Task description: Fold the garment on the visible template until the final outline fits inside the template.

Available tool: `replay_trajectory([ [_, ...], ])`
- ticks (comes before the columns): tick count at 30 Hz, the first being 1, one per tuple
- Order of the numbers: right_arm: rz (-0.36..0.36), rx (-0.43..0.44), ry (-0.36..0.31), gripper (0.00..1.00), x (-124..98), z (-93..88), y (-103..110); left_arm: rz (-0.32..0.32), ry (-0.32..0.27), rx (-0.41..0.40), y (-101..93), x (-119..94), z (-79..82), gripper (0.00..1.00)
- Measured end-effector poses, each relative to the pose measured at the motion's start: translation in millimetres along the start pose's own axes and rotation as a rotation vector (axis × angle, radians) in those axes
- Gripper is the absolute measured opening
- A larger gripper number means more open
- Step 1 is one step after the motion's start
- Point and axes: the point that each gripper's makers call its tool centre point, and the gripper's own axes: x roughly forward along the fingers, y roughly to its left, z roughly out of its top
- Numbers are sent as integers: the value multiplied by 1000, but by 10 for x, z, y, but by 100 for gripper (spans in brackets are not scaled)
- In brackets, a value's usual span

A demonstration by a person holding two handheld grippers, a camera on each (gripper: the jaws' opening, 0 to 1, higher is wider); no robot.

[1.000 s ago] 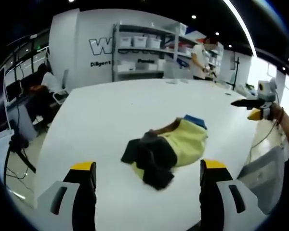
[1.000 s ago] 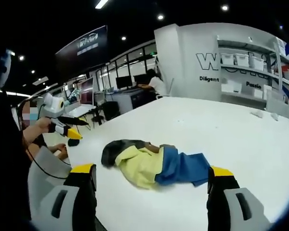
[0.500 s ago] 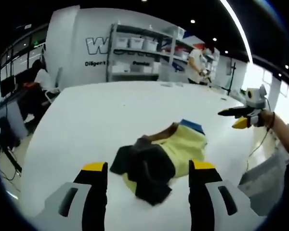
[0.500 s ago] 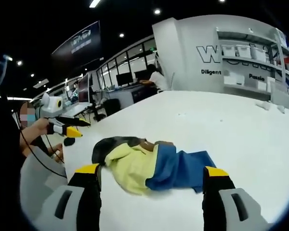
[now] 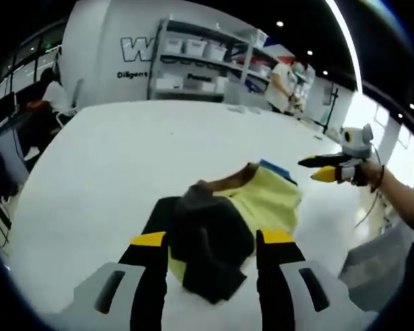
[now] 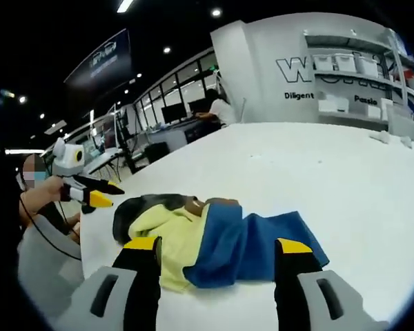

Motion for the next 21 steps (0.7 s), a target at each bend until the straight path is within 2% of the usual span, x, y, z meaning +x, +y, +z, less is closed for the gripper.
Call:
replay_trajectory([
  [3, -15, 15, 15, 53, 70, -99, -81, -4, 14, -13, -7, 36, -35, 40],
  [7, -19, 31, 63, 46, 159, -264, -103, 13, 61, -2, 28, 88, -144, 35],
  [10, -11, 17, 64, 38, 187, -301, -90, 23, 81, 10, 58, 115, -212, 27],
  [12, 11, 51, 51, 33, 207, -304, -61, 9, 81, -2, 54, 125, -233, 18],
  [14, 19, 74, 30, 27, 213, -289, -57, -5, 73, -9, 27, 126, -223, 14],
  [17, 10, 76, 43, 15, 214, -319, -82, 1, 83, 2, 30, 130, -237, 7],
  [21, 5, 95, 47, 15, 214, -331, -89, 3, 87, -27, 33, 131, -256, 2],
])
